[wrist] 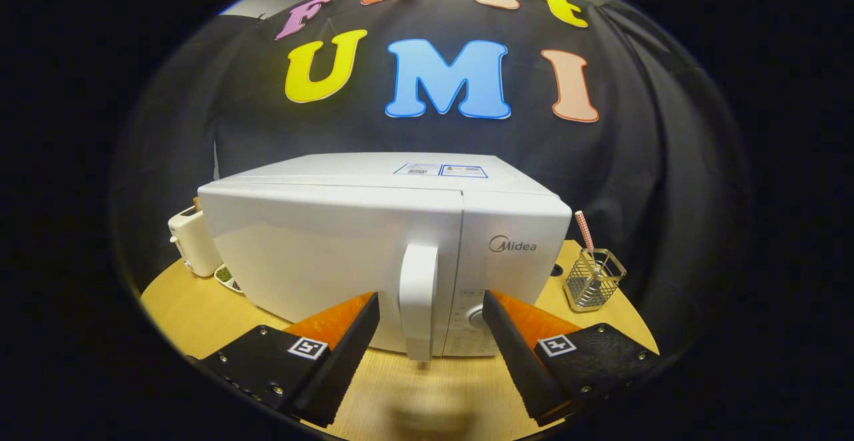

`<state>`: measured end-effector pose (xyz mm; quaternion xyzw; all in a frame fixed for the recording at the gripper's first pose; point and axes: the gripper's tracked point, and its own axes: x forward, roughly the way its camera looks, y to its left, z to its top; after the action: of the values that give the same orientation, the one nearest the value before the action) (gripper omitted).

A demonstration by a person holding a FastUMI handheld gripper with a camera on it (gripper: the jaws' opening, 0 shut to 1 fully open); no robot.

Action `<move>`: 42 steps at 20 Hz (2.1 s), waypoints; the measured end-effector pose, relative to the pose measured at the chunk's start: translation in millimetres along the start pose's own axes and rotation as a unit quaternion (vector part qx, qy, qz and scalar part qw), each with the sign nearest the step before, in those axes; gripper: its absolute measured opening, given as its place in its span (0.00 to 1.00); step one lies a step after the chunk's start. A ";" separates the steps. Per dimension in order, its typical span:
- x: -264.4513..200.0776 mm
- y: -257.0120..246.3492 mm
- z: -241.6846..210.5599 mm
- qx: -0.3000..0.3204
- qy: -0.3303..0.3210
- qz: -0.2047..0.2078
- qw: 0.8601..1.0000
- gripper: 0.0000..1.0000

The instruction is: Open the microwave, put the food inside, and close the microwave door.

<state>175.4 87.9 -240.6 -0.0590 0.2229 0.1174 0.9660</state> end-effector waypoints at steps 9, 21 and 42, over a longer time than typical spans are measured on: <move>12.3 7.5 -11.7 0.009 0.025 0.003 1.000 0.40; 8.0 9.1 -13.0 0.005 0.059 0.002 0.998 0.12; -6.9 12.6 -15.7 -0.030 0.074 -0.024 0.997 0.05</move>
<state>159.7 96.1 -252.3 -0.1021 0.2886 0.0961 0.9471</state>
